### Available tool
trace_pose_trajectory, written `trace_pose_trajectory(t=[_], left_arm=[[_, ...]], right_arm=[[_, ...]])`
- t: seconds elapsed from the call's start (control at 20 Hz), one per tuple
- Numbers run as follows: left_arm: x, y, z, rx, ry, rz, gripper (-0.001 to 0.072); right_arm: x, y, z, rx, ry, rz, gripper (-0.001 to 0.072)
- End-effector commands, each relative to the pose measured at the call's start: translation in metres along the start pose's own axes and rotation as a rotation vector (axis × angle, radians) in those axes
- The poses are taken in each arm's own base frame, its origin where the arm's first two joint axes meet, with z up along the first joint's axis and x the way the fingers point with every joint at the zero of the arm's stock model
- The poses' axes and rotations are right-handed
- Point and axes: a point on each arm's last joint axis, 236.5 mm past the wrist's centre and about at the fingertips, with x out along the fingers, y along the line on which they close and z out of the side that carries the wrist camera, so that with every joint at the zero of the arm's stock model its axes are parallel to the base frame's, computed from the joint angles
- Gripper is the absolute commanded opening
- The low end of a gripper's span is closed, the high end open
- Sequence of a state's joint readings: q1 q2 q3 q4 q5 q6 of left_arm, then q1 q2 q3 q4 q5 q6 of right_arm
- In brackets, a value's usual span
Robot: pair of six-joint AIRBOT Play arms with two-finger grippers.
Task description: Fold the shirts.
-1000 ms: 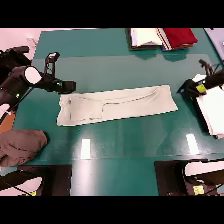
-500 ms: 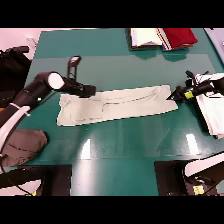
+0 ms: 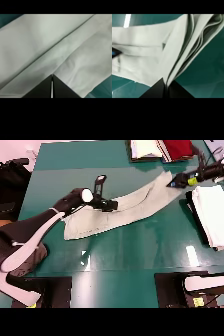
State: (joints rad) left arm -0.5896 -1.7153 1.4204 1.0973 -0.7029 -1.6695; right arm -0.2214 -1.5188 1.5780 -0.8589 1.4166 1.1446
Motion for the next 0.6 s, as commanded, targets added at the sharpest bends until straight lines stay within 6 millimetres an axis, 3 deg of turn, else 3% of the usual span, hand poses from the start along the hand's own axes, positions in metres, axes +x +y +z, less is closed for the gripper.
trace_pose_trajectory(t=[0.0,0.15,0.25,0.45,0.55], left_arm=[[0.034,-0.013,-0.004,0.026,0.042,-0.015,0.0026],[0.046,-0.012,-0.006,0.025,0.062,-0.015,0.0026],[0.047,-0.010,-0.009,0.028,0.072,-0.010,0.0026],[0.044,-0.006,-0.006,0.045,0.076,-0.003,0.0027],[0.031,-0.002,-0.001,0.042,0.107,0.000,0.0026]], right_arm=[[-0.032,0.082,0.029,-0.130,-0.100,0.017,0.0017],[-0.041,0.140,0.039,-0.222,-0.137,0.056,0.0017],[-0.042,0.167,0.043,-0.253,-0.154,0.081,0.0017],[-0.034,0.205,0.038,-0.295,-0.149,0.127,0.0018],[-0.027,0.221,0.034,-0.316,-0.141,0.149,0.0018]])
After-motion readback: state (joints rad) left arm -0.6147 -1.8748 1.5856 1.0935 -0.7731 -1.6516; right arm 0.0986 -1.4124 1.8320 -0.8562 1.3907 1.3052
